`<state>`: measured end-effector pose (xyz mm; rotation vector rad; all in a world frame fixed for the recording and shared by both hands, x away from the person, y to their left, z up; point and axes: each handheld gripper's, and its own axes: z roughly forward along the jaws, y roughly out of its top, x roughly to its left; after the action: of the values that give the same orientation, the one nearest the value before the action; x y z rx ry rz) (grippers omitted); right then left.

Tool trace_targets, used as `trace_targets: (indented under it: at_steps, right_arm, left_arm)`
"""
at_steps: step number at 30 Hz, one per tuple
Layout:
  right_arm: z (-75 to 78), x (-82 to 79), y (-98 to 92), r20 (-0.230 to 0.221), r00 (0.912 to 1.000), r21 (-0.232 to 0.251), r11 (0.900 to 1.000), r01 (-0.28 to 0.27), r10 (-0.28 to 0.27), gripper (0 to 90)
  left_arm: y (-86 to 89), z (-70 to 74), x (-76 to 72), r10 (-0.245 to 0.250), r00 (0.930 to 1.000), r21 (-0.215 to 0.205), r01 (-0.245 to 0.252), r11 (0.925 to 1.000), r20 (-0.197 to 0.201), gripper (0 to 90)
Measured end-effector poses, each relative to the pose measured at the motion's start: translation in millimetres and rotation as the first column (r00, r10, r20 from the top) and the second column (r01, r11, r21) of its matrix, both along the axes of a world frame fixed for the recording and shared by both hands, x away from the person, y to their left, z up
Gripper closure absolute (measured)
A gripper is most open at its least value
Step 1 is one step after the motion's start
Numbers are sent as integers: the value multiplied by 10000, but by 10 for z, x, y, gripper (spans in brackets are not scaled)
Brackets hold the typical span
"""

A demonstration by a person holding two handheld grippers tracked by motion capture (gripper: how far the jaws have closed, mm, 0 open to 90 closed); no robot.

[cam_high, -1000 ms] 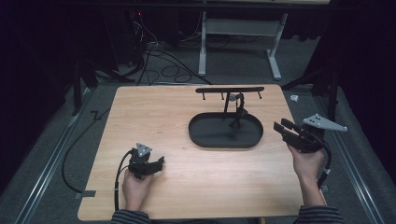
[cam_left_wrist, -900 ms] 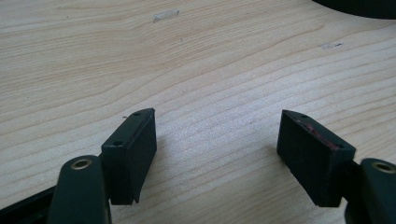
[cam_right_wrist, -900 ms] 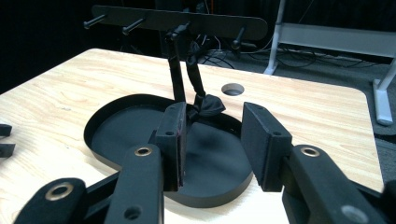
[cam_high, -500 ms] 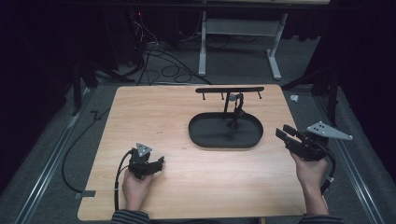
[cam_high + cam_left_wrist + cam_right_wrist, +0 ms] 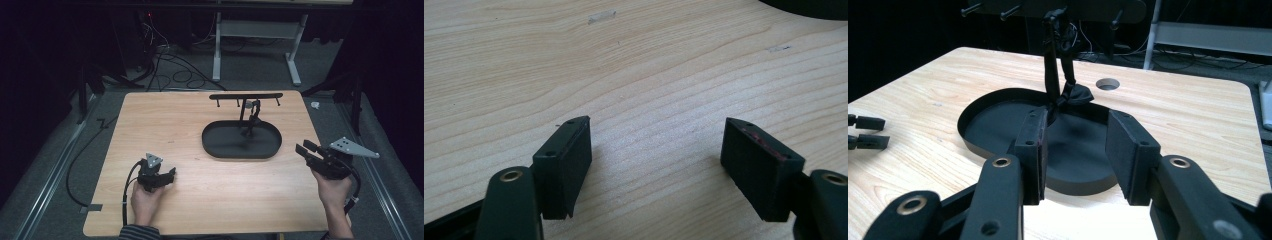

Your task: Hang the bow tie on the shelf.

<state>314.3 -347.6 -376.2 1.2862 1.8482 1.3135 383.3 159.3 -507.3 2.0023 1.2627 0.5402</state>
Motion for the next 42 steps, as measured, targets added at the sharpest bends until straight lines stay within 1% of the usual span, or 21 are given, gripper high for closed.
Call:
trace_targets:
  at_steps: [11, 23, 39, 42]
  right_arm:
    - [-62, -53, 32, -48, 9999, 38, 9999, -120, 120, 626]
    - [-152, -80, 81, -235, 9993, 112, 9995, -283, 286, 627]
    - [-287, -43, 155, -524, 9976, 237, 9988, -439, 451, 628]
    - [-313, -43, 166, -545, 9975, 167, 9989, -439, 447, 630]
  left_arm:
    - [0, 0, 0, -1, 10000, -1, 1, 10000, -1, 289]
    - [0, 0, 0, 0, 10000, 0, 0, 10000, 2, 289]
    - [0, 0, 0, -1, 10000, 6, 1, 10000, 0, 289]
    - [-1, 0, 0, 0, 10000, 10, 0, 10000, 0, 288]
